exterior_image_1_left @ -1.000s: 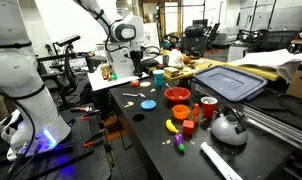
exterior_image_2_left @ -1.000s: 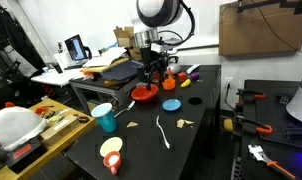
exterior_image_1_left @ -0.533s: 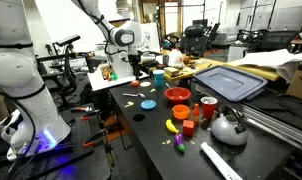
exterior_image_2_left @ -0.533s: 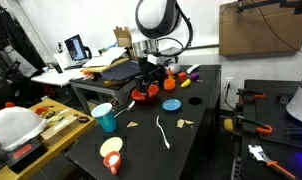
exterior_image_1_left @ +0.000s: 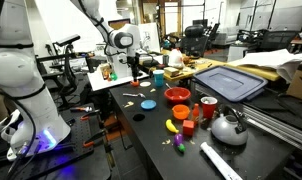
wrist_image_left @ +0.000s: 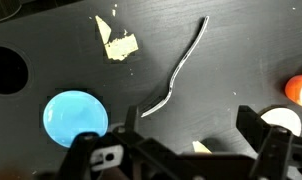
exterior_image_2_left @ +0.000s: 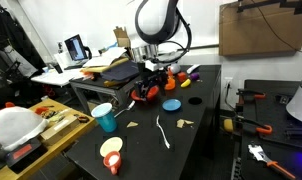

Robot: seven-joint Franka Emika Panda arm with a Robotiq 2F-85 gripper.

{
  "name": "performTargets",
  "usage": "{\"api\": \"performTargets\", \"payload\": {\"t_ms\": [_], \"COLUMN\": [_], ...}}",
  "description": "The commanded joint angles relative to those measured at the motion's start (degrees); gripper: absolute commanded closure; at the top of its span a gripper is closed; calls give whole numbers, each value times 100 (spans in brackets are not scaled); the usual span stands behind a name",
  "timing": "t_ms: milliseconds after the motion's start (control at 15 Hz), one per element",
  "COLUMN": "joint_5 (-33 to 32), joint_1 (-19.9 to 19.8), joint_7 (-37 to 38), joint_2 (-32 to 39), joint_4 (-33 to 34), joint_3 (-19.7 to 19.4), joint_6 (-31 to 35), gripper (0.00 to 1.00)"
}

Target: Pick up the silver fork and put it on the table to the right of the blue plate

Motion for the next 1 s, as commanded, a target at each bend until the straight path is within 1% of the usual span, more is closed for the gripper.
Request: {"api": "performTargets", "payload": {"t_ms": [0, 933], "joint_5": [124, 150], "joint_1": [67, 207], "joint_7": [277, 732], "joint_2": [110, 527], "joint_4": [-41, -41], "joint_3": [-4, -47], "joint_6": [158, 373], "gripper": [0, 0]}}
